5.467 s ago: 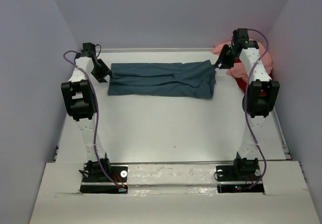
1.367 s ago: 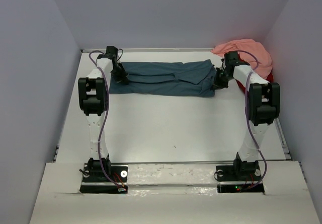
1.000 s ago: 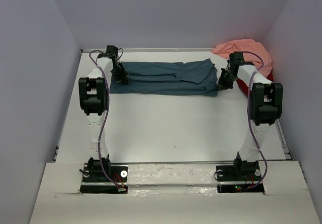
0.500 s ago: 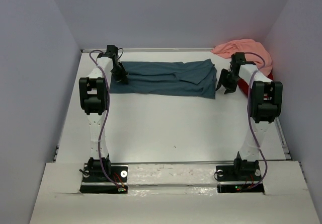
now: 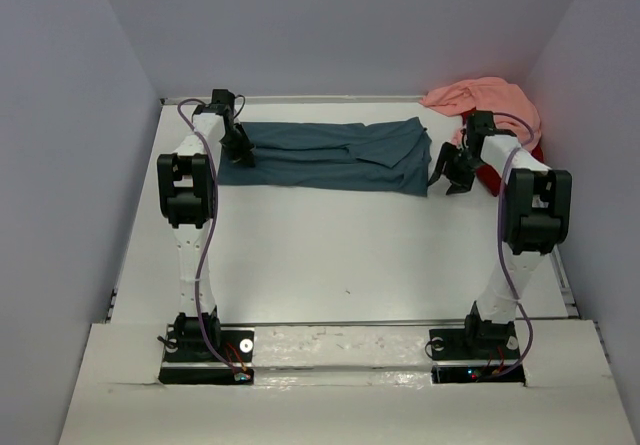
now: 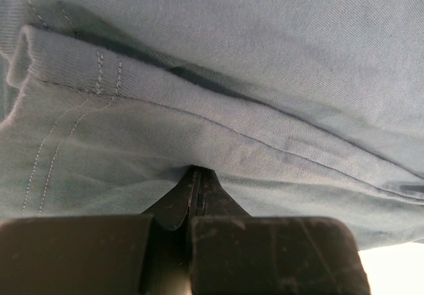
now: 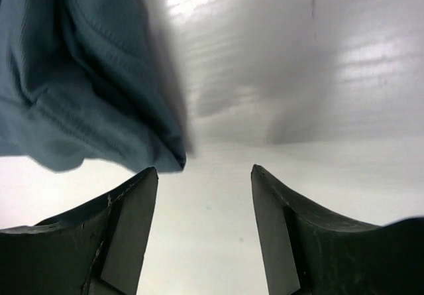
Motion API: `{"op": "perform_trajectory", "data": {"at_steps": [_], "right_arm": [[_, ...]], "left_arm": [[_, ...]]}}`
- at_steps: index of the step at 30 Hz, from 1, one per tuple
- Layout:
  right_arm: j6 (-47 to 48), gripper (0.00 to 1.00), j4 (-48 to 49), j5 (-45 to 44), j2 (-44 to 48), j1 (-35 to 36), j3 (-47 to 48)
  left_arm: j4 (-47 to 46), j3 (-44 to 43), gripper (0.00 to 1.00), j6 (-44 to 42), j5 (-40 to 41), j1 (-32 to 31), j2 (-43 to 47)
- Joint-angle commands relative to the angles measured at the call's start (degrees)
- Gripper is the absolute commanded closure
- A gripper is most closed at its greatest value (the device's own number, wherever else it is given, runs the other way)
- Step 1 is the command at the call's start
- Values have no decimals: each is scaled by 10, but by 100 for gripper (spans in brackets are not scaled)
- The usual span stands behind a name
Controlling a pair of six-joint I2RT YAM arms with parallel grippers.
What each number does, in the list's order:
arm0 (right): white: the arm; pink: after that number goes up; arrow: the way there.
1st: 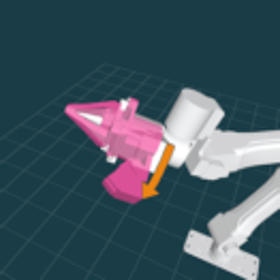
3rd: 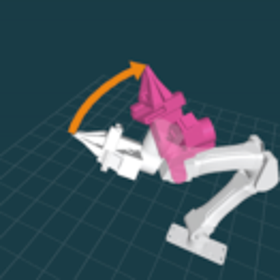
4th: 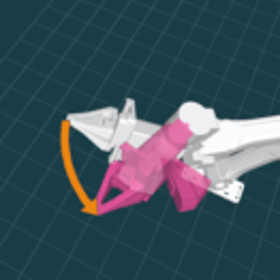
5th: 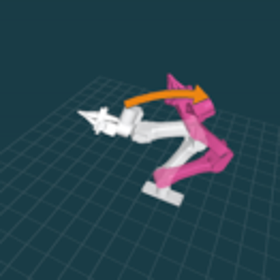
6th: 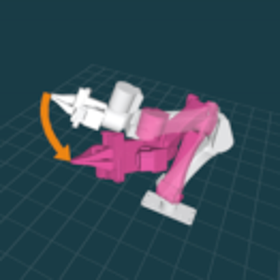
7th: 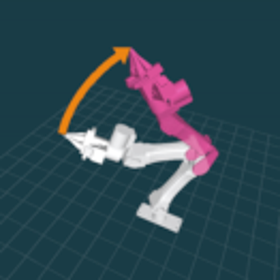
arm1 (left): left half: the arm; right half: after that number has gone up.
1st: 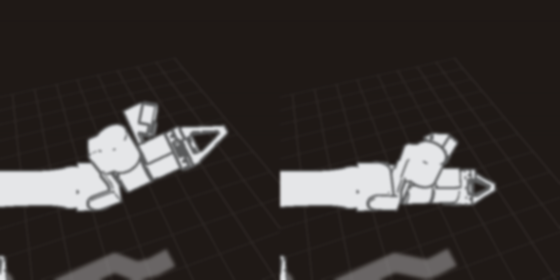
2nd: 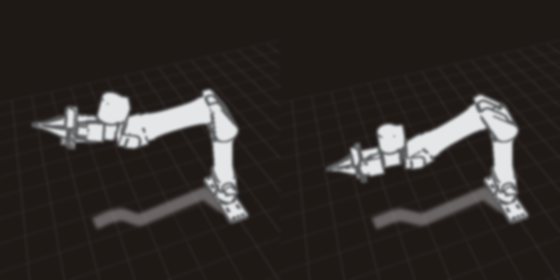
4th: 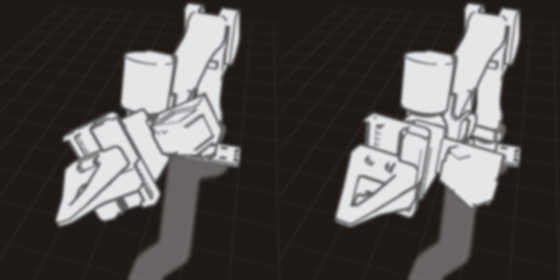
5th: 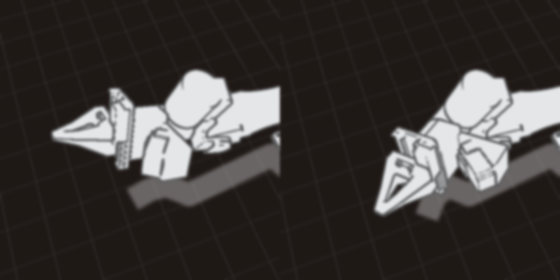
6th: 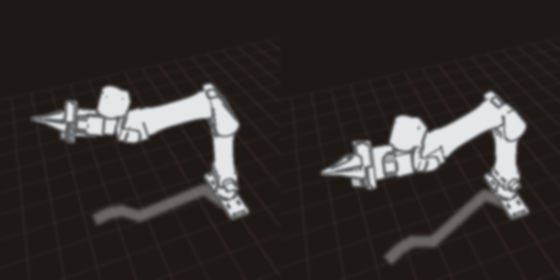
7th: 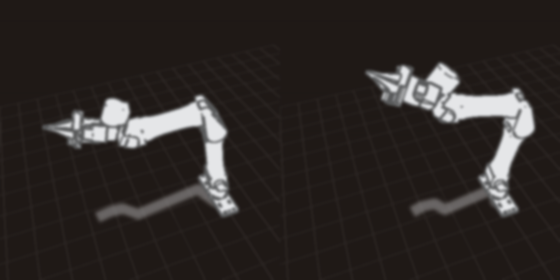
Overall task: Fold and stack the t-shirts
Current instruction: Fold the other side of the tshirt into a rectangle
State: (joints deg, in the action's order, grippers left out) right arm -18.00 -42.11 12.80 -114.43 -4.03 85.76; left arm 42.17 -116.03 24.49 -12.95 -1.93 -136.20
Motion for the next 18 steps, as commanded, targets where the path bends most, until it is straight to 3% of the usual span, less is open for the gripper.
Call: {"op": "perform_trajectory", "data": {"at_steps": [1,11,18], "right_arm": [[-7,36,18,10,71,11,-23],[29,42,-25,-127,102,120,-35],[32,48,-16,-169,77,139,-33]], "left_arm": [[18,-10,100,-16,40,4,-27],[22,-24,100,-15,36,4,-34],[27,-36,100,-18,35,4,-40]]}}
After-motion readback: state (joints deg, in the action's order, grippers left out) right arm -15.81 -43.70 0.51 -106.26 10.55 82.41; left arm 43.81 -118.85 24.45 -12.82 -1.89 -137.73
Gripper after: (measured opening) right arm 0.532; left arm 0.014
